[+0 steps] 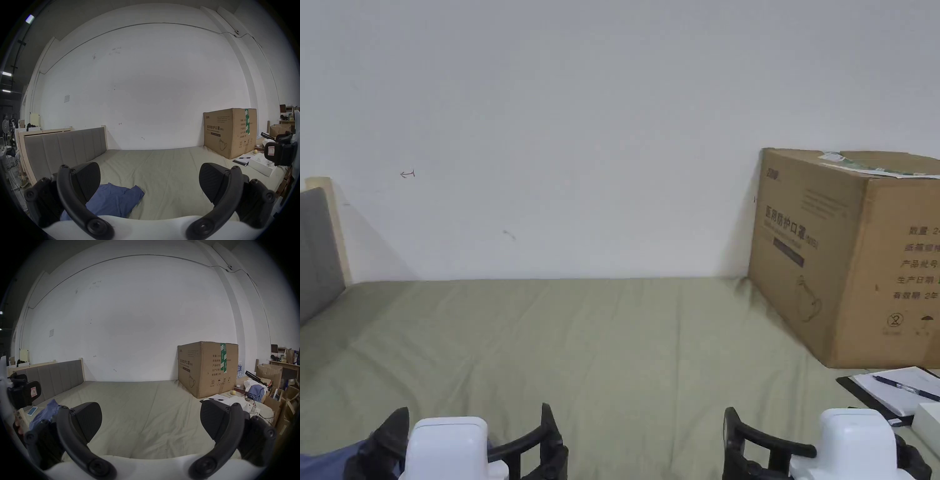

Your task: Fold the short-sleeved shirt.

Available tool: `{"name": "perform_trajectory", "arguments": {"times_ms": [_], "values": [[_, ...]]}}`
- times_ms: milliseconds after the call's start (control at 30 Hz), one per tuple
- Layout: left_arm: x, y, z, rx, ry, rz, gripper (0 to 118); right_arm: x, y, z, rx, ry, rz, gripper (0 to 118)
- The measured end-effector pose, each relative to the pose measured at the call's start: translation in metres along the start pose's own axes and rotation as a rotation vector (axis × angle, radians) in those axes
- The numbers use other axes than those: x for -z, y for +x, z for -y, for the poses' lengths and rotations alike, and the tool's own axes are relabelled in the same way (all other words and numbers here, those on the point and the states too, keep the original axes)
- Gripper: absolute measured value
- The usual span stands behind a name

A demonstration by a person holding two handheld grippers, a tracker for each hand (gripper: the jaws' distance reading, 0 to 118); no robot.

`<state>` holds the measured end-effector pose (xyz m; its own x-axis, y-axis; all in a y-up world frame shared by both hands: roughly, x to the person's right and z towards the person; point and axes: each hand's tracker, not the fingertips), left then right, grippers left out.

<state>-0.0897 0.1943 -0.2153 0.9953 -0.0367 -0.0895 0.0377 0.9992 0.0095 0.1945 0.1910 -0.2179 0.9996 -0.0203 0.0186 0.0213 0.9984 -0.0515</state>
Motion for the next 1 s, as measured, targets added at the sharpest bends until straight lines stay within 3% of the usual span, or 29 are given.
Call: {"name": "perform_trajectory", "arguments": {"times_ms": [133, 167, 200, 233, 267, 300, 367, 400, 433, 533, 633, 700, 733, 767, 833, 867, 900, 933, 967, 1000], "values": [[0.001, 0.001, 0.000, 0.006, 0.002, -0.001, 118, 0.001, 0.002, 0.002, 0.023, -0.005, 0.009, 118], [0.001, 0.003, -0.001, 0.017, 0.002, -0.007, 118, 0.002, 0.004, 0.004, 0.065, 0.002, 0.002, 118], [0.001, 0.009, 0.000, 0.122, 0.021, -0.059, 118, 0.003, 0.009, 0.008, 0.176, -0.001, -0.017, 118], [0.002, 0.021, 0.002, 0.309, 0.067, -0.144, 118, 0.006, 0.018, 0.014, 0.367, -0.052, -0.021, 118], [0.007, 0.036, 0.009, 0.558, 0.116, -0.238, 118, 0.011, 0.028, 0.022, 0.598, -0.150, -0.026, 118], [0.015, 0.050, 0.023, 0.893, 0.143, -0.275, 118, 0.018, 0.041, 0.036, 0.862, -0.253, -0.035, 118], [0.020, 0.061, 0.055, 1.344, 0.241, -0.186, 118, 0.028, 0.057, 0.075, 1.311, -0.387, -0.017, 118], [0.022, 0.063, 0.067, 1.483, 0.222, -0.138, 118, 0.028, 0.062, 0.094, 1.481, -0.423, 0.034, 118], [0.023, 0.066, 0.073, 1.544, 0.189, -0.114, 118, 0.027, 0.063, 0.109, 1.580, -0.447, 0.082, 118], [0.021, 0.067, 0.072, 1.394, 0.101, -0.018, 118, 0.022, 0.062, 0.127, 1.597, -0.511, 0.136, 118], [0.020, 0.065, 0.065, 1.304, 0.076, -0.013, 118, 0.022, 0.066, 0.120, 1.535, -0.480, 0.112, 118], [0.021, 0.061, 0.054, 1.174, 0.043, 0.008, 118, 0.023, 0.067, 0.102, 1.414, -0.388, 0.038, 118], [0.021, 0.058, 0.044, 1.044, 0.009, 0.034, 118, 0.024, 0.066, 0.088, 1.260, -0.361, 0.016, 118], [0.021, 0.051, 0.030, 0.805, -0.048, 0.099, 118, 0.023, 0.062, 0.067, 1.022, -0.307, 0.026, 118], [0.017, 0.019, 0.003, 0.087, -0.159, 0.247, 118, 0.013, 0.034, 0.029, 0.461, -0.108, -0.019, 118], [0.014, 0.004, 0.004, -0.162, -0.186, 0.277, 118, 0.006, 0.017, 0.018, 0.161, -0.004, -0.035, 118], [0.011, -0.006, 0.005, -0.306, -0.170, 0.250, 118, 0.000, 0.004, 0.014, -0.043, 0.059, -0.014, 118], [0.006, -0.009, 0.007, -0.352, -0.146, 0.188, 118, -0.005, -0.006, 0.015, -0.167, 0.121, 0.005, 118], [0.002, -0.007, 0.009, -0.287, -0.107, 0.120, 118, -0.009, -0.012, 0.013, -0.208, 0.149, 0.009, 118], [0.001, -0.005, 0.011, -0.189, -0.069, 0.100, 118, -0.010, -0.013, 0.010, -0.141, 0.133, -0.011, 118]]}}
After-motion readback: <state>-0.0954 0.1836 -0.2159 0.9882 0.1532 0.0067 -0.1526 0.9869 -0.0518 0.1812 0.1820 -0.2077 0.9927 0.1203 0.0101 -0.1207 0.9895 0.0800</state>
